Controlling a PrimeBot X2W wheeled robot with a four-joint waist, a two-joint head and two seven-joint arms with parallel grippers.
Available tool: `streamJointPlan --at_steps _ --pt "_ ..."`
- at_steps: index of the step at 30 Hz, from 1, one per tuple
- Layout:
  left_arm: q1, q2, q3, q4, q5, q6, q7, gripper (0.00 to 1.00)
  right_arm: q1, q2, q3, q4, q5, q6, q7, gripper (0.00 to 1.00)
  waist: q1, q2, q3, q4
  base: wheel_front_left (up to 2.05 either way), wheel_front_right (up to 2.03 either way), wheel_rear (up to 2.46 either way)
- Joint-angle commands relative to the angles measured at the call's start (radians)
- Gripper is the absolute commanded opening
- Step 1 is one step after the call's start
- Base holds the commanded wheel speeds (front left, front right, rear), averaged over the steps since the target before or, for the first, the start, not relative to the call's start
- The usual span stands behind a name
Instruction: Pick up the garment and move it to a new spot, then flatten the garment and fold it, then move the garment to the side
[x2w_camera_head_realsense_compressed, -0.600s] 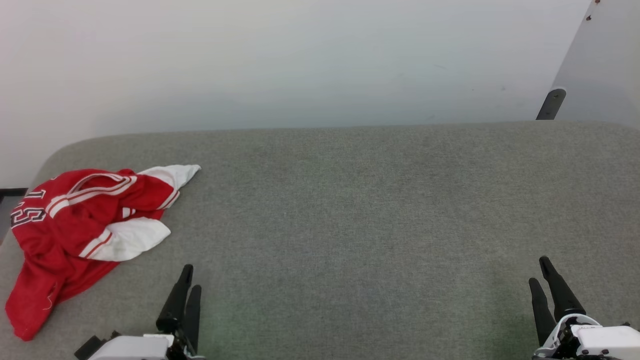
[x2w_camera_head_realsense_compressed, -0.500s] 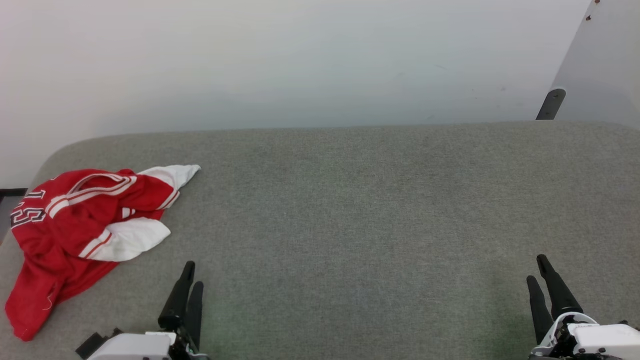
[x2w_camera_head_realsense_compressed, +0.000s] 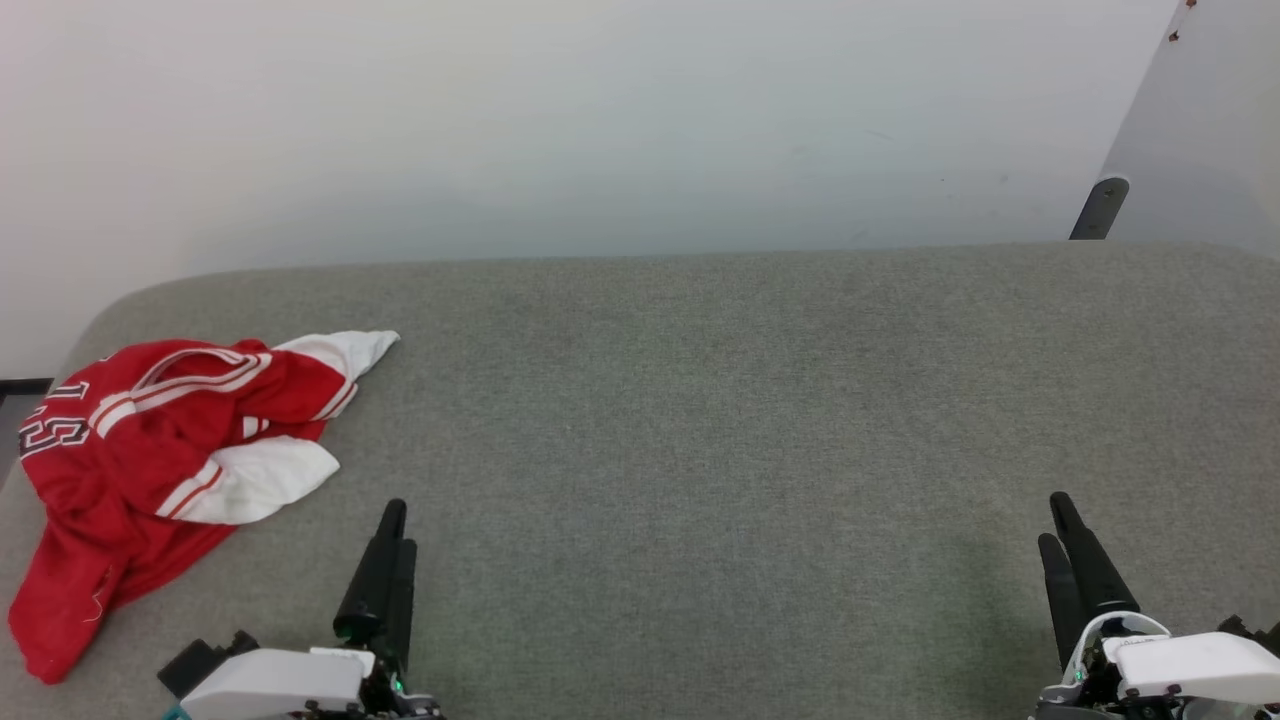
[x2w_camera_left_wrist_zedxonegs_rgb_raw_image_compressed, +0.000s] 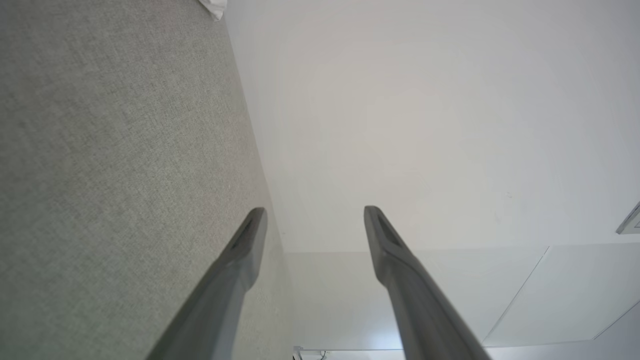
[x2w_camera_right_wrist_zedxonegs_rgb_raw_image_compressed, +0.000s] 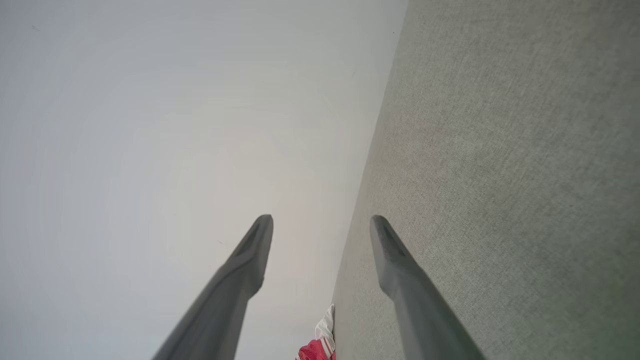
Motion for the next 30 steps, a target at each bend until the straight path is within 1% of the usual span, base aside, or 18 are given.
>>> streamJointPlan --at_steps 1,7,13,22,30 --pt "-0.008 0.011 -0.008 -0.023 0.014 0.003 -0.007 1.0 -0.025 -0.011 0.011 -0.02 -0.021 0.0 -0.008 1.0 0.0 0.0 0.0 0.0 0.0 0.0 0.0" --pt "-0.005 0.026 -0.037 -0.042 0.073 0.009 -0.038 1.0 -0.029 -0.025 0.039 -0.024 -0.094 0.0 -0.038 1.0 0.0 0.0 -0.001 -0.001 0.0 0.0 0.0" --pt "-0.003 0.044 -0.062 -0.053 0.159 0.025 -0.071 1.0 -0.037 -0.038 0.063 -0.022 -0.182 0.0 -0.063 1.0 0.0 0.0 -0.002 -0.002 0.0 0.0 0.0" --pt "-0.001 0.072 -0.097 -0.05 0.318 0.058 -0.109 1.0 -0.044 -0.049 0.084 -0.016 -0.336 0.0 -0.096 1.0 0.0 0.0 -0.005 -0.004 0.0 0.0 0.0" --pt "-0.004 0.1 -0.127 -0.041 0.5 0.101 -0.137 1.0 -0.047 -0.054 0.083 -0.003 -0.51 0.001 -0.118 1.0 0.0 0.0 -0.007 -0.005 0.0 0.0 0.0"
